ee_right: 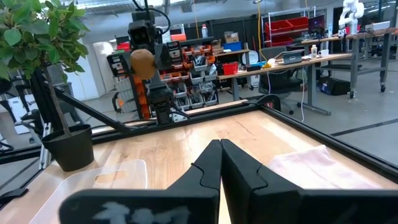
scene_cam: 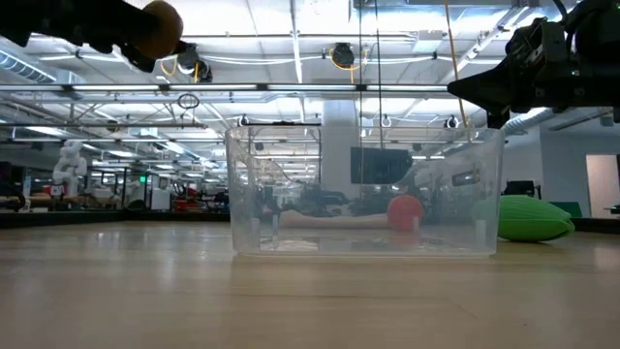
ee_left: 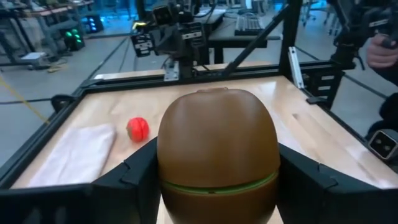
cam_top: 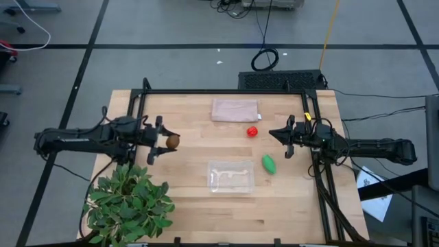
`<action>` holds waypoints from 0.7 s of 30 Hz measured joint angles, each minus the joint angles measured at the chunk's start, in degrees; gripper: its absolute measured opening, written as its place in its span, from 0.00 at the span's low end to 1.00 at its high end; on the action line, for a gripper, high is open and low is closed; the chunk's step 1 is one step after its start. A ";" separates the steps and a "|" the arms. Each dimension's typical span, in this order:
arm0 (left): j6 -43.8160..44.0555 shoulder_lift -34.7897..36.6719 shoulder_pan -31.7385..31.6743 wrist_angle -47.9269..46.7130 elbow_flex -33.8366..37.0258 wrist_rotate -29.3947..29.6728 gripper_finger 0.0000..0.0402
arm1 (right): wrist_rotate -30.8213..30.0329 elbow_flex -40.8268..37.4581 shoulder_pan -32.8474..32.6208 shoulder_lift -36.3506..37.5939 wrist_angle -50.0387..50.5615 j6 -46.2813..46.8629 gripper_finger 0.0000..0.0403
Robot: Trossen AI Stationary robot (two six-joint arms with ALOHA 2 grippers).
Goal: Pick and placing Produce into tupperware
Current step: Put the kiwi into the transparent bin
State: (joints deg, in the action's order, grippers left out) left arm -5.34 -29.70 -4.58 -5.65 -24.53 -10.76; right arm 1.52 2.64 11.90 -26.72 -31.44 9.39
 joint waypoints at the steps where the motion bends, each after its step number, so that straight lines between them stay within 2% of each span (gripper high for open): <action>1: 0.12 0.45 0.00 0.04 0.34 0.32 0.57 | 0.00 0.00 0.00 0.00 0.00 0.00 0.00; 5: 0.59 1.71 0.00 2.43 2.16 0.30 0.60 | 0.00 0.01 0.00 0.00 0.00 0.00 0.00; 8: 0.46 2.52 -0.02 5.47 5.05 0.30 0.58 | 0.00 -0.01 0.00 0.00 0.02 0.00 0.00; 13: 1.86 2.83 -0.57 13.46 10.50 0.28 0.56 | 0.00 0.01 0.00 0.00 0.04 0.01 0.00; 17: 2.09 2.77 -0.59 20.40 14.45 -0.06 0.60 | 0.00 0.01 0.00 0.00 0.04 0.00 0.00; 21: 2.88 2.77 -0.59 22.16 15.70 -0.14 0.60 | 0.00 0.01 0.00 0.00 0.04 0.02 0.00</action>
State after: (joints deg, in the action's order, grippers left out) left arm -2.46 -26.94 -5.17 16.51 -8.83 -10.90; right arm 1.52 2.66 11.90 -26.72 -31.40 9.41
